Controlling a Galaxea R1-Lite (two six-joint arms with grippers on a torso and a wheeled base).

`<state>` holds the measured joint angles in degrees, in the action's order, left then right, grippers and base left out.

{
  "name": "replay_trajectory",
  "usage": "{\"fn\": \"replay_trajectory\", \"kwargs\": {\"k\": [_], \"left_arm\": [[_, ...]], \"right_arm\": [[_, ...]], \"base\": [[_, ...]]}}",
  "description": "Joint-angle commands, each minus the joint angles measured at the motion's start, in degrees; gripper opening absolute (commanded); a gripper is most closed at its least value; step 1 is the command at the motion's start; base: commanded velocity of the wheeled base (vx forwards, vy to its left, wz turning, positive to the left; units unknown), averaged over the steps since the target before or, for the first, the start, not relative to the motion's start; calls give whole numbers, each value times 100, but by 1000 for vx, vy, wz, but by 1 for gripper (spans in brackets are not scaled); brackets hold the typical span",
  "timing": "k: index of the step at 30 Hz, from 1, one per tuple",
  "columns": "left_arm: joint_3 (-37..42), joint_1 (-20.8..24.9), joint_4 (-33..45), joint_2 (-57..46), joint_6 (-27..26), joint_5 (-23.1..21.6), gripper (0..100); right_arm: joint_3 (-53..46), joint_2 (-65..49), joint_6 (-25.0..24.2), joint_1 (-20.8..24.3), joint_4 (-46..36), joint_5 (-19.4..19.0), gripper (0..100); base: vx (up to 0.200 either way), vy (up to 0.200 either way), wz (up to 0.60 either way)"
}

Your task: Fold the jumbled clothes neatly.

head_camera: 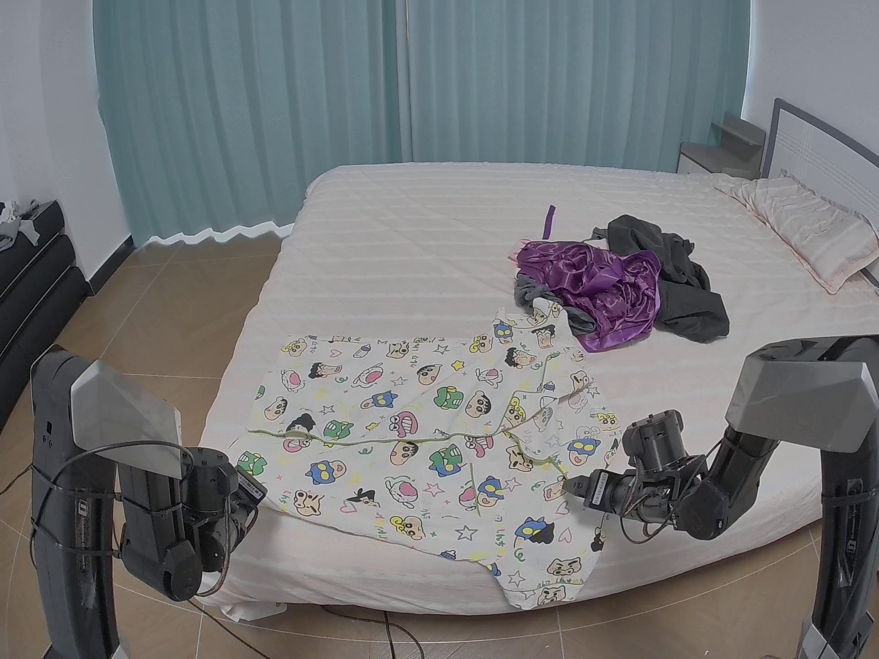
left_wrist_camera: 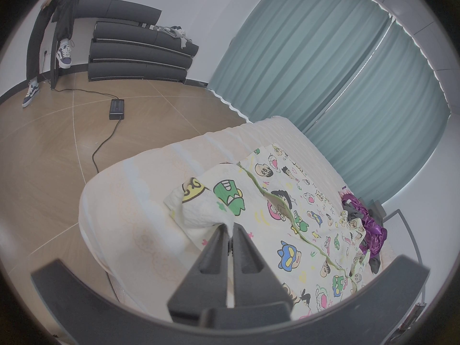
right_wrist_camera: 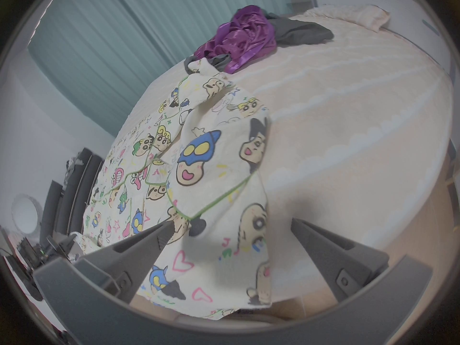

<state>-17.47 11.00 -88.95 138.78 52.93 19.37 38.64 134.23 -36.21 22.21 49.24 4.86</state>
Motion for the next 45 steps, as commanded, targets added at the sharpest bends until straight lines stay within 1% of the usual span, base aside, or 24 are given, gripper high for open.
{"fn": "replay_trajectory", "kwargs": {"k": [1,7,11,14,21,26,27,35,36,37,38,40,44,45], "left_arm": [[-20,-1,-105,18,15,-12,0],[-28,-1,-105,53,15,-12,0],[-20,-1,-105,62,15,-12,0],[-20,-1,-105,79,15,-12,0],[-81,-1,-105,150,7,-3,0],[-143,-1,-105,229,-2,-12,0],[-143,-1,-105,237,-2,-12,0],[-160,-1,-105,273,-2,-12,0],[-160,-1,-105,273,-2,-12,0],[-160,-1,-105,273,-2,-12,0],[-160,-1,-105,273,-2,-12,0],[-160,-1,-105,264,-2,-12,0],[-152,8,-105,264,7,-12,0],[-152,8,-105,264,7,-12,0]], "right_arm": [[302,323,114,20,-37,-3,0],[513,305,114,-85,-2,15,0],[1057,314,114,-349,-46,59,0],[1365,297,114,-455,-81,59,0],[2226,358,131,-560,-556,67,0],[2455,666,175,-498,-775,59,0],[2446,675,175,-498,-793,41,100],[2086,516,237,-569,-1065,-3,100],[1752,262,395,-736,-1065,-21,100],[1629,165,430,-789,-1065,-29,100],[1629,165,430,-789,-1065,-29,100],[1260,-108,465,-982,-1030,-100,100],[996,-468,413,-1281,-1004,-100,100],[987,-494,413,-1298,-1004,-100,100]], "base": [[0,0,0],[0,0,0],[0,0,0],[0,0,0],[0,0,0],[0,0,0],[0,0,0],[0,0,0],[0,0,0],[0,0,0],[0,0,0],[0,0,0],[0,0,0],[0,0,0]]}}
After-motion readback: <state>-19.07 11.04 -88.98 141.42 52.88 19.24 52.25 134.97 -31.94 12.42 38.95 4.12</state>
